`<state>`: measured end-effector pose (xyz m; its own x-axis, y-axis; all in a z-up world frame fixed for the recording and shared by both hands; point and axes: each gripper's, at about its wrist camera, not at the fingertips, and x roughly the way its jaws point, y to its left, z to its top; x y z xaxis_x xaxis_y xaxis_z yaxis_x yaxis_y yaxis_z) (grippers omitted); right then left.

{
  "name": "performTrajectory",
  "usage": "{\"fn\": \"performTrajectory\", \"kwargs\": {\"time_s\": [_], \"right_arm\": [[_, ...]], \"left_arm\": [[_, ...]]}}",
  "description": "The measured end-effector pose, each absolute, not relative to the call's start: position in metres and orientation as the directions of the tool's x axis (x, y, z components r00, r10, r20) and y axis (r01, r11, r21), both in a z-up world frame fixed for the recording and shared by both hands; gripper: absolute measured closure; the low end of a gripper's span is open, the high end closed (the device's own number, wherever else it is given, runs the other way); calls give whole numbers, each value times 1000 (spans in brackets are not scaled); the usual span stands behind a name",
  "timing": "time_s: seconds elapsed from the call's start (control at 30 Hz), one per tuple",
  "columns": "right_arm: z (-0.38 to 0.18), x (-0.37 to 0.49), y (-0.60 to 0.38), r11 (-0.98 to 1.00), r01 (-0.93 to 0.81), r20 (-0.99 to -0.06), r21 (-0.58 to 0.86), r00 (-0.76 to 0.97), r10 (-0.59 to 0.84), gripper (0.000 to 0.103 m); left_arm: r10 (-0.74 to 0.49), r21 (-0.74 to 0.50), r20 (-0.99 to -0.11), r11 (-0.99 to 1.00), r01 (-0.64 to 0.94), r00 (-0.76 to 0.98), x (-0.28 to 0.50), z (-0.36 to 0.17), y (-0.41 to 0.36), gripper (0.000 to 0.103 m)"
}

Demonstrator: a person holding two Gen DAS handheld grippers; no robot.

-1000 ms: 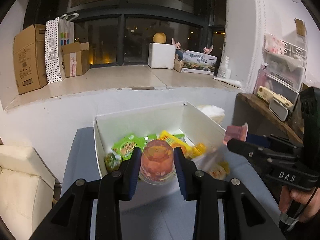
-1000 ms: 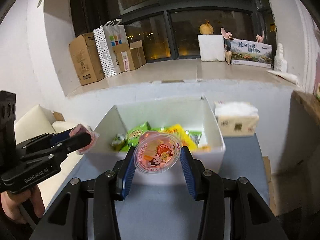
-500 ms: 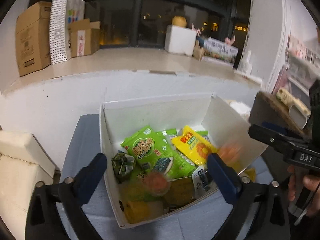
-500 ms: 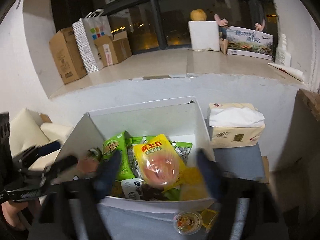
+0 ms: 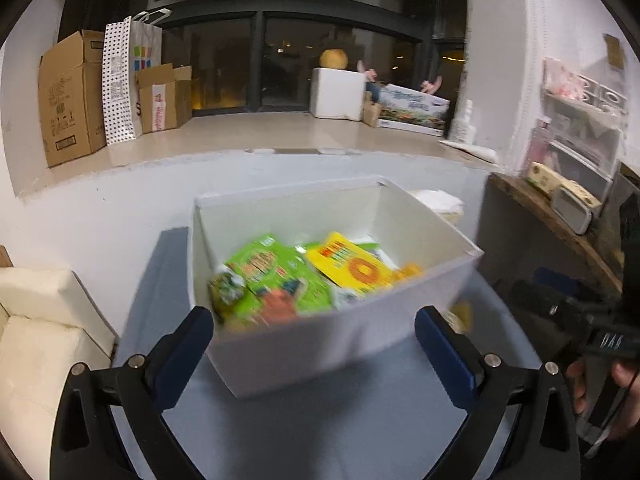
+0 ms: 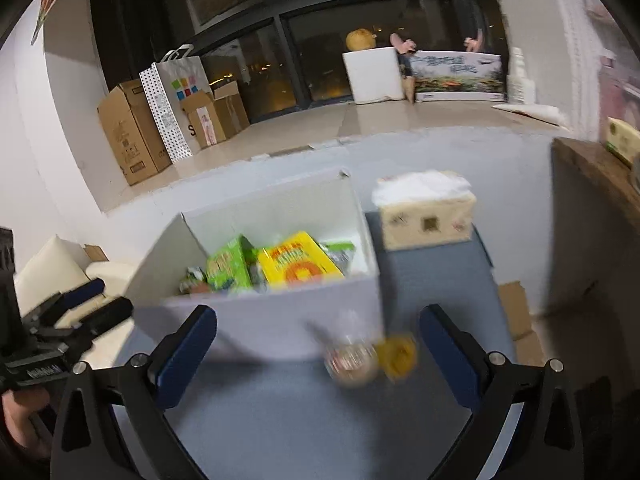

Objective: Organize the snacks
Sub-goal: 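Withdraw both tools from the box toward the remaining jelly cups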

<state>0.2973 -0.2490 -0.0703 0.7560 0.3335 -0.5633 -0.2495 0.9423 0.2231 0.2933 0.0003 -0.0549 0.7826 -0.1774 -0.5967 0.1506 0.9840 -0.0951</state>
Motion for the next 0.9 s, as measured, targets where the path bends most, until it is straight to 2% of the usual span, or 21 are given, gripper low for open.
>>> {"fn": "performTrajectory", "kwargs": {"time_s": [0.1,0.27,0.4,0.6,0.9], "right_arm": [[-90,267,-259,958,-236,-583,163,761,286,0],[-125,235,-273,978,-154,-666,140,716,208,0],[-133,225,-276,984,-140,-677,112,714,178,0],[-135,240,-286,977,-142,-670,156,712,210,0],[-148,296,-283,978,-155,-699,139,684,208,0]], "left_arm": [[-219,-141,-596,976,168,772,265,-63,-14,0],[-244,-153,-631,970,191,736,226,-91,-40,0],[-263,-158,-666,964,213,698,207,-109,-52,0],[-256,-166,-674,967,196,693,184,-119,-43,0],[-212,-158,-700,977,142,682,188,-129,-24,0]]}}
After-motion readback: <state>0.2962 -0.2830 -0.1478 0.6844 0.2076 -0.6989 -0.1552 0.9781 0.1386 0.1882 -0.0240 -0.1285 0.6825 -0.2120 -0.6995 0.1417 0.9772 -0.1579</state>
